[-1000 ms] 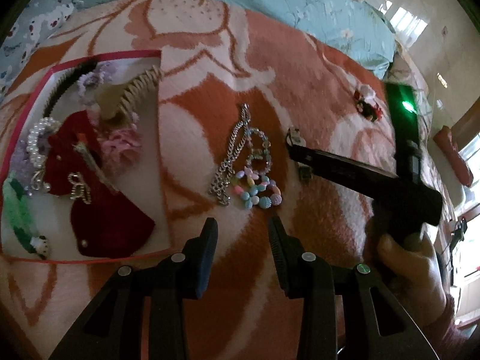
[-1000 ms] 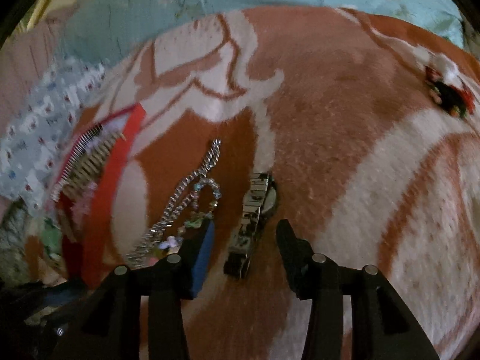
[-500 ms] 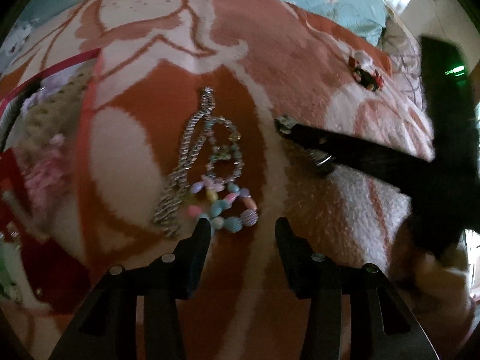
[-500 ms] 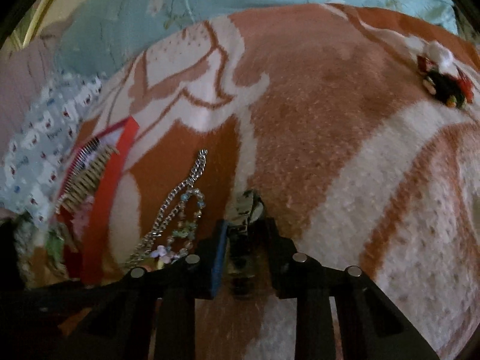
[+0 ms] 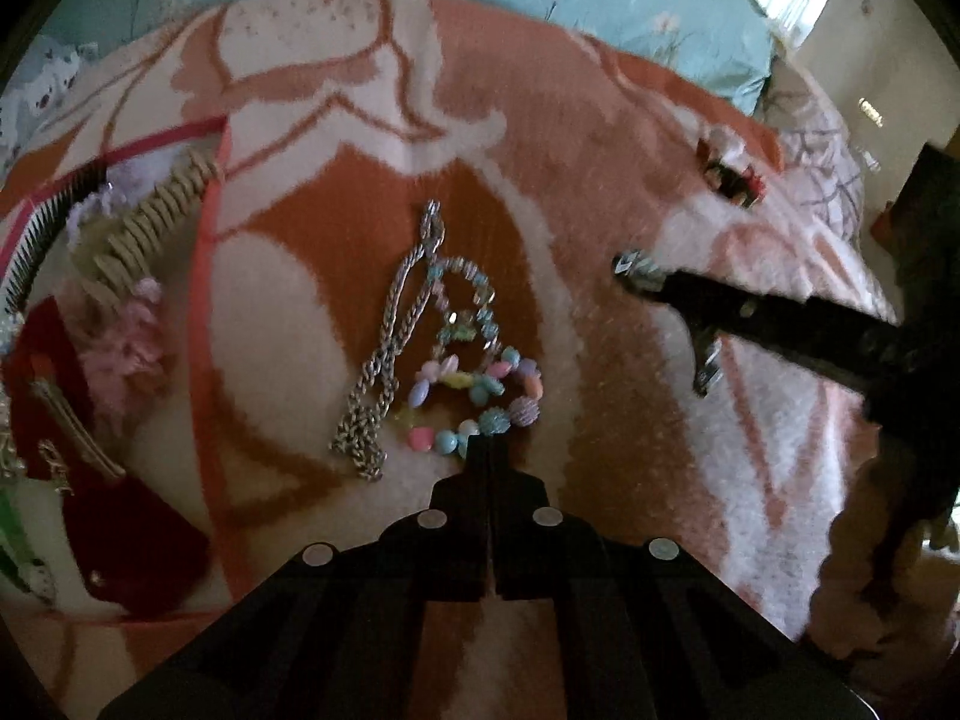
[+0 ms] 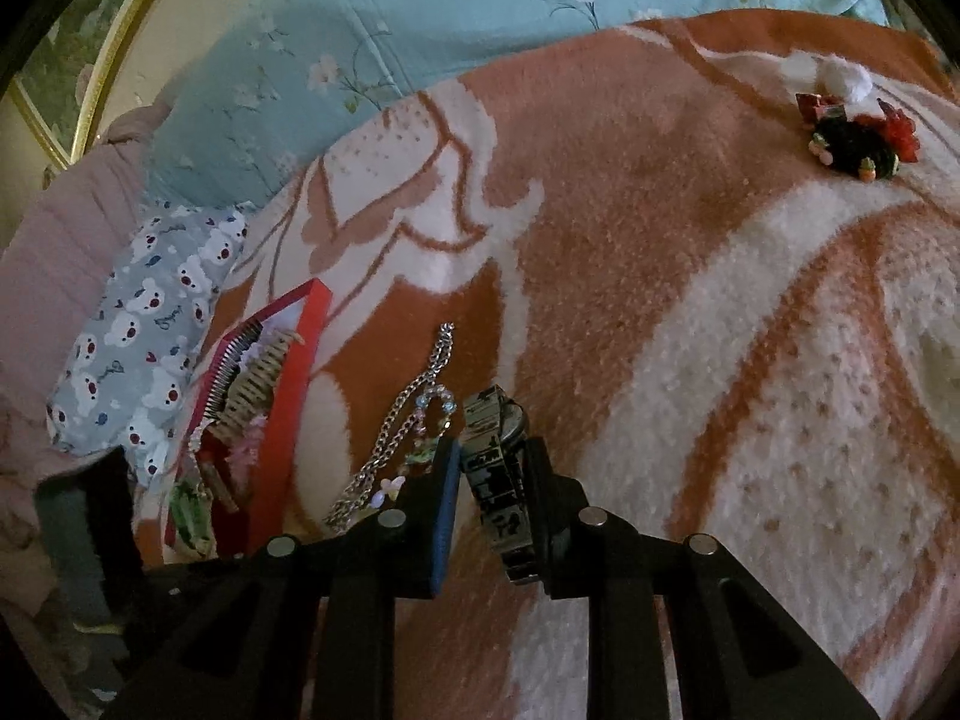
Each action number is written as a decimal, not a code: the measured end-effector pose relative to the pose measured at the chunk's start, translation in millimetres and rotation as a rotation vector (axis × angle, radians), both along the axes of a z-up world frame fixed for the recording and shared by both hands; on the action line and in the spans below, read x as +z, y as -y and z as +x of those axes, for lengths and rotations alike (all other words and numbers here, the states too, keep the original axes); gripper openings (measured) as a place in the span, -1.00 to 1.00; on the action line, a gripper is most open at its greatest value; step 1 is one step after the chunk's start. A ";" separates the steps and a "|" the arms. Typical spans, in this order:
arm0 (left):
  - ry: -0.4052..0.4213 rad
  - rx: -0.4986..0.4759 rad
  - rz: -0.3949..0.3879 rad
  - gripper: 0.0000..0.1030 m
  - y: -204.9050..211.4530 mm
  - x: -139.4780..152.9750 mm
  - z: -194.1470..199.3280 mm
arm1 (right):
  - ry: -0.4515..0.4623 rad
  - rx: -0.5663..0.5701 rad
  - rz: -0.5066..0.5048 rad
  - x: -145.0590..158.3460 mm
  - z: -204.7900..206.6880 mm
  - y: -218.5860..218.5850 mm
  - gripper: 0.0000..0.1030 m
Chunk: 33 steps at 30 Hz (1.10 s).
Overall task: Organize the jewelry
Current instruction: 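Grasp the pastel bead bracelet with the left tool while the right grasps the silver watch, then carry the bead bracelet and silver watch over the white box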
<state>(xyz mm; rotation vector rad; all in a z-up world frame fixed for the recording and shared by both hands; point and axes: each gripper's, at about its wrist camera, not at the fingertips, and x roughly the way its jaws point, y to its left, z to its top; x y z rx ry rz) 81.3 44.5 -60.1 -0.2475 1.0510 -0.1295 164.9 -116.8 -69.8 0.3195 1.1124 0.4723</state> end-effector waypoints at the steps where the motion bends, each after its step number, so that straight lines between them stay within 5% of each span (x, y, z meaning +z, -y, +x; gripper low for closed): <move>1: 0.001 -0.006 -0.007 -1.00 0.9 1.0 0.8 | -0.001 -0.003 0.005 0.4 -1.8 0.9 -0.59; 4: -0.020 -0.017 0.012 -0.78 3.2 -0.9 2.8 | 0.003 -0.010 0.004 1.3 -7.3 3.0 -0.59; 6: -0.037 -0.030 0.030 -0.03 7.8 -6.5 11.1 | 0.005 -0.016 0.004 0.5 -10.4 6.1 -0.59; 8: -0.040 -0.035 0.064 0.19 14.6 -13.9 23.3 | 0.010 -0.027 0.006 -0.2 -12.5 11.0 -0.59; 11: -0.065 -0.058 0.091 0.15 27.2 -30.1 37.3 | 0.015 -0.043 0.008 -4.1 -14.9 18.9 -0.59; 13: -0.062 -0.062 0.102 -0.05 30.8 -36.0 38.6 | 0.010 -0.052 0.012 -8.3 -15.6 23.5 -0.59; 15: -0.055 -0.055 0.073 -0.76 29.0 -38.3 37.2 | 0.002 -0.062 0.021 -11.4 -17.1 27.6 -0.59; 22: -0.030 -0.023 0.008 -0.78 12.1 -35.8 14.9 | 0.060 -0.055 0.014 1.2 -28.8 26.0 -0.59; 33: 0.140 0.017 -0.074 -0.78 -16.4 32.3 -51.5 | 0.080 -0.026 0.075 11.7 -38.2 14.8 -0.59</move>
